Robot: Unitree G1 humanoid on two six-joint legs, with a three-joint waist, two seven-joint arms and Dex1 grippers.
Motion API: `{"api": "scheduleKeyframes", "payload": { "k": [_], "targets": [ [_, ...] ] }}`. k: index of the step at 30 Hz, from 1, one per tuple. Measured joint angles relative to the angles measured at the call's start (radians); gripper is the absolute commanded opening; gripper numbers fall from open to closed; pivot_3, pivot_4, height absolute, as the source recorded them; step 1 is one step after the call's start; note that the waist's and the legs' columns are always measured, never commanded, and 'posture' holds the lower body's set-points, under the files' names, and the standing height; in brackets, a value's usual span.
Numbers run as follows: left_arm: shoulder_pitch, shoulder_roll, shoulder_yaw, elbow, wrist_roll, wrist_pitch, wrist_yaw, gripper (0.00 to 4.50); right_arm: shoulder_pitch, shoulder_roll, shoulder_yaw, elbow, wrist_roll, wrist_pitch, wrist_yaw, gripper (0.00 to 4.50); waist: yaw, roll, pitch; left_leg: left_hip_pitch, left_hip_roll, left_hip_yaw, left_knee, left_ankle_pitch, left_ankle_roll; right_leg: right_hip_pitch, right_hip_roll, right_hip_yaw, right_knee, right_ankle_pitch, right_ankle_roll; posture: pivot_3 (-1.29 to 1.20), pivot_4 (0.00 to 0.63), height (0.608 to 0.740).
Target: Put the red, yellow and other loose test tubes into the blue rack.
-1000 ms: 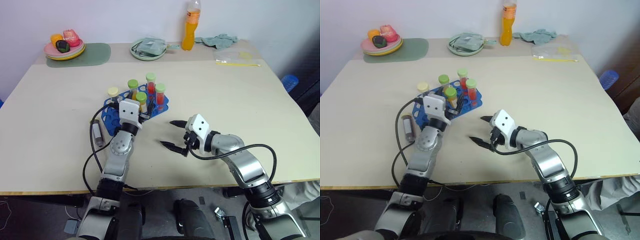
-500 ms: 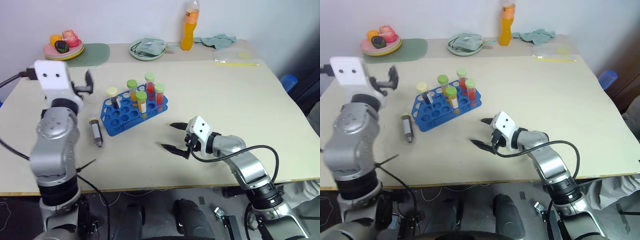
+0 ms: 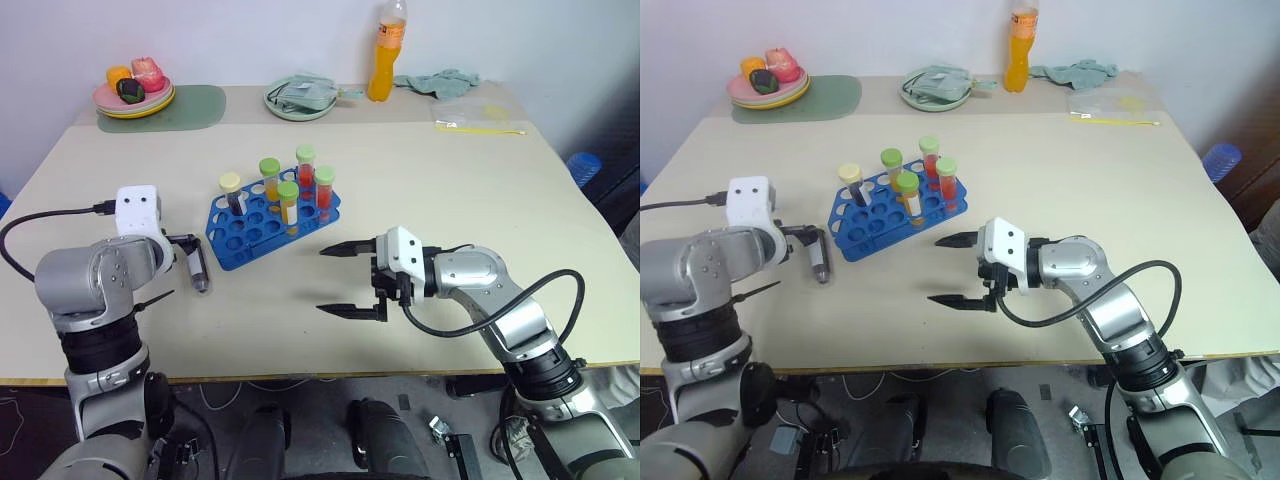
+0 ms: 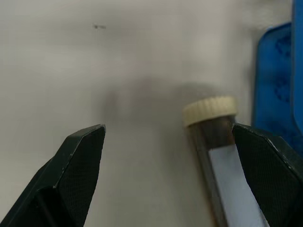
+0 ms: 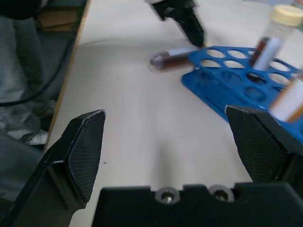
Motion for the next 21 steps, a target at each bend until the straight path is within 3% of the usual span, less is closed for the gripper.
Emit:
{"api": "scheduleKeyframes", "payload": {
  "k": [2,5,10,11,14,16,19,21],
  "targets": [
    [-0.006,-0.012,0.010,0.058,-0.054,0.000,0.051,4.37,0.006,0.000,0.000,-0.002,-0.006,0.000,-0.008,4.50,-0.002,0.000,0.000,0.000,0.000,0.000,0.000,0.000,0.000,-0.001,0.000,0.000,0.000,0.000,0.000,0.00,0.150,0.740],
    [-0.018,-0.012,0.018,0.117,-0.137,0.000,0.127,3.53,0.029,0.000,0.000,-0.016,-0.007,0.002,-0.021,4.50,-0.002,0.000,0.000,-0.001,0.000,0.000,-0.001,0.000,-0.001,-0.003,0.000,0.000,0.001,0.000,0.000,0.00,0.150,0.740],
    [-0.029,-0.003,0.021,0.151,-0.287,0.000,0.270,1.04,0.040,0.000,0.001,-0.038,-0.007,0.014,-0.039,4.50,-0.003,0.000,0.000,-0.001,0.000,0.000,-0.001,0.000,-0.001,-0.003,0.000,0.001,0.001,0.000,0.000,0.00,0.150,0.740],
    [-0.029,-0.008,0.030,0.149,-0.307,0.000,0.309,0.82,0.041,0.000,0.001,-0.045,-0.007,0.016,-0.040,4.50,-0.003,0.000,0.000,-0.001,0.000,0.000,-0.001,0.000,-0.001,-0.003,0.000,0.001,0.001,0.000,0.000,0.00,0.150,0.740],
    [-0.024,-0.018,0.065,0.111,-0.309,-0.004,0.374,0.81,0.042,0.000,0.001,-0.050,-0.006,0.020,-0.043,4.50,-0.003,0.000,0.000,-0.002,0.000,0.000,-0.001,0.000,-0.001,-0.003,0.000,0.001,0.001,0.000,0.000,0.00,0.150,0.740],
    [0.014,0.061,0.010,0.003,-0.253,-0.072,0.349,0.81,0.044,0.001,0.003,-0.052,-0.006,0.021,-0.045,4.50,-0.008,-0.001,0.000,-0.003,0.000,0.000,-0.002,0.001,-0.002,-0.005,0.001,0.001,0.001,0.000,0.000,0.00,0.150,0.740],
    [0.109,0.276,-0.122,-0.186,-0.093,-0.359,0.246,0.81,0.057,-0.002,0.002,-0.053,-0.006,0.024,-0.049,4.50,-0.008,0.000,0.000,-0.002,0.001,0.002,-0.005,0.005,-0.009,-0.007,0.001,0.002,0.000,0.000,-0.001,0.00,0.150,0.740],
    [0.172,0.287,-0.158,-0.293,-0.026,-0.565,0.166,0.81,0.058,0.002,0.001,-0.053,-0.006,0.025,-0.052,4.50,0.004,0.001,-0.001,-0.002,0.000,0.003,-0.005,0.005,-0.009,-0.005,-0.001,0.002,-0.001,0.000,-0.001,0.00,0.150,0.740]
  ]
}}
